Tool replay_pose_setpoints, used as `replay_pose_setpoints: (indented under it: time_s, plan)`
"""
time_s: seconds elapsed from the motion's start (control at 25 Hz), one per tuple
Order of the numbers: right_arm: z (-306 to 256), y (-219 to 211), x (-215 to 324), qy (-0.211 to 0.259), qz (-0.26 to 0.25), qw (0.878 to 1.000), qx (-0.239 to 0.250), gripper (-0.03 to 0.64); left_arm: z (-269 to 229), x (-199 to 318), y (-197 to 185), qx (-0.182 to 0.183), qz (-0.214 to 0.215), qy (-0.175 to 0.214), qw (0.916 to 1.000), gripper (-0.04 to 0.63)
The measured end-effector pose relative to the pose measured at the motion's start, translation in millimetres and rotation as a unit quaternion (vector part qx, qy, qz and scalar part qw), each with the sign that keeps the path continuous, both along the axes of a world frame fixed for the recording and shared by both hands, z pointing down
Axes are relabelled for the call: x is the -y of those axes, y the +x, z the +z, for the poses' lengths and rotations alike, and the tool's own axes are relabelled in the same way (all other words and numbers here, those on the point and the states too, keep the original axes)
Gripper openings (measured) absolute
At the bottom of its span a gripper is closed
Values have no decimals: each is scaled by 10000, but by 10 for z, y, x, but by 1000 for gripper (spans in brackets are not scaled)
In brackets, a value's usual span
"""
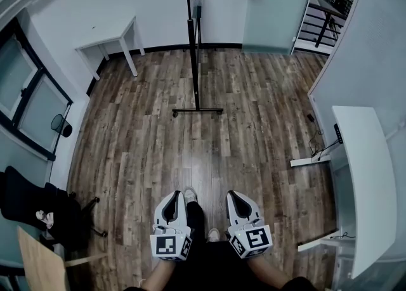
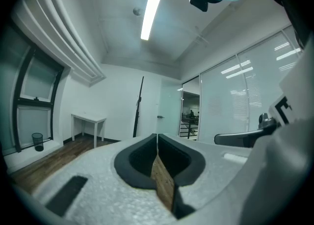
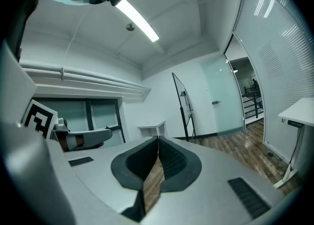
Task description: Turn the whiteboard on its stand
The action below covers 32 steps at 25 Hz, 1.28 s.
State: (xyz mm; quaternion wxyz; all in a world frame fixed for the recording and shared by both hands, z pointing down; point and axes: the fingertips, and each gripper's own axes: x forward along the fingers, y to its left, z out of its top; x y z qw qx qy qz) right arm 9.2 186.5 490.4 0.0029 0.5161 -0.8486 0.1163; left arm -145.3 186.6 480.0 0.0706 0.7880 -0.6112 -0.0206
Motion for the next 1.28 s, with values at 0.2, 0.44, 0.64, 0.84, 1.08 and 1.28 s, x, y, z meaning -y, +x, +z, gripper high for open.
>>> replay_pose_setpoints:
  time_s: [0.2, 0.44, 0.64, 0.84, 1.08, 1.28]
  plan:
    - [88, -63, 499, -44, 58, 10000, -32, 14, 124, 532, -51, 28, 106, -36, 9999, 23]
    - [91, -188, 1307, -46, 47, 9999, -80, 14, 142, 1352, -148, 41, 186, -70, 9998, 23]
    - [52, -371, 2008, -111, 116, 9998, -113, 14, 55, 2113, -341, 62, 256, -50, 9996, 23]
    - [-71, -583, 2833, -94, 262, 9995, -131, 14, -59, 2977, -548, 9, 414, -67, 9991, 23]
    - [-161, -855, 3631, -19, 421, 9990, -143, 14, -42, 3830, -776, 50, 685, -18, 9976, 23]
    - [-202, -1011, 4068, 33, 565, 9983, -154, 14, -32, 4316, -931, 10, 727, -12, 9974, 23]
